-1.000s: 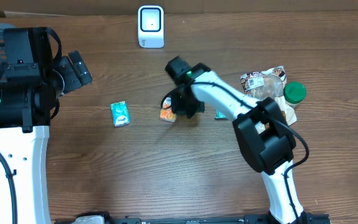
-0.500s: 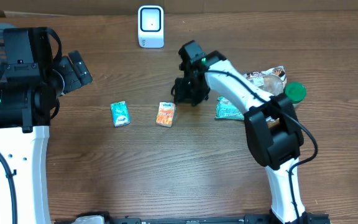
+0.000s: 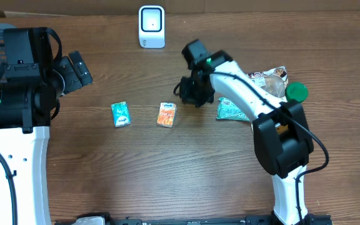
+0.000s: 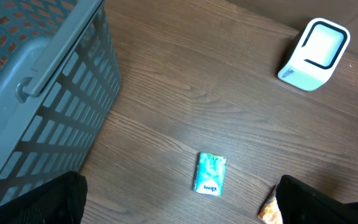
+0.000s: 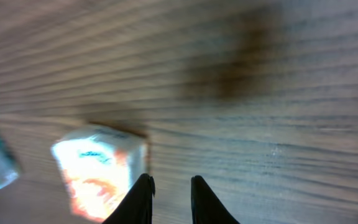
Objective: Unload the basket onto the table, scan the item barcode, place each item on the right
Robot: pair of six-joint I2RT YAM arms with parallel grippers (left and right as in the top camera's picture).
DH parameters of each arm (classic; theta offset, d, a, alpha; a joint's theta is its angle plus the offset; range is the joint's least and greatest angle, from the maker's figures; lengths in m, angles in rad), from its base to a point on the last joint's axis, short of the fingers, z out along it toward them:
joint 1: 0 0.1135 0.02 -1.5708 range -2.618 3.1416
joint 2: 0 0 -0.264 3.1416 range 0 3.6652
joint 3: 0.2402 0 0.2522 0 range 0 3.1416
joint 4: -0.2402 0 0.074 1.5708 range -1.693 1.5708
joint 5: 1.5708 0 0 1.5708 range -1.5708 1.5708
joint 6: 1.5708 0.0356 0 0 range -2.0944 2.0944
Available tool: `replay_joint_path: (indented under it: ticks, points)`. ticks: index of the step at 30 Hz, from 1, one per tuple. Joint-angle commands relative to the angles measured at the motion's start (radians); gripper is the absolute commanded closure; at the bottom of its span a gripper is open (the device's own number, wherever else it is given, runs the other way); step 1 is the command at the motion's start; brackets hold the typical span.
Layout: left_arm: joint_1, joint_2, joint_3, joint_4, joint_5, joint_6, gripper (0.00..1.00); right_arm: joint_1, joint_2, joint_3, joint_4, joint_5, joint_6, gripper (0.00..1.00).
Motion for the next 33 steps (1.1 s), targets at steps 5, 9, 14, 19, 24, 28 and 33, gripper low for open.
replay_joint_path:
  ticks: [5,9,14,19,24,28,33]
  points:
    - [0.004,-0.009,0.008,0.003,-0.011,0.022,0.0,0.062,-0.014,-0.115,0.204,0.09,-0.047,0.82]
    - [0.004,-0.009,0.008,0.003,-0.011,0.022,0.01,0.106,-0.013,-0.119,0.261,0.085,-0.135,0.82]
    - [0.004,-0.009,0.008,0.003,-0.011,0.022,0.01,0.134,-0.014,-0.112,0.304,0.015,-0.243,0.78]
    - [0.004,-0.009,0.008,0.003,-0.011,0.022,0.0,0.097,-0.034,-0.013,0.207,0.01,-0.263,0.73]
    - [0.004,-0.009,0.008,0.003,-0.011,0.022,0.0,0.07,-0.048,0.091,0.028,-0.055,-0.452,0.61]
    - [0.004,-0.009,0.008,0.003,-0.011,0.022,0.01,0.07,-0.044,0.048,-0.016,-0.109,-0.536,0.61]
    - [0.004,-0.009,0.008,0.003,-0.011,0.022,0.01,0.085,-0.007,-0.011,0.011,-0.166,-0.539,0.62]
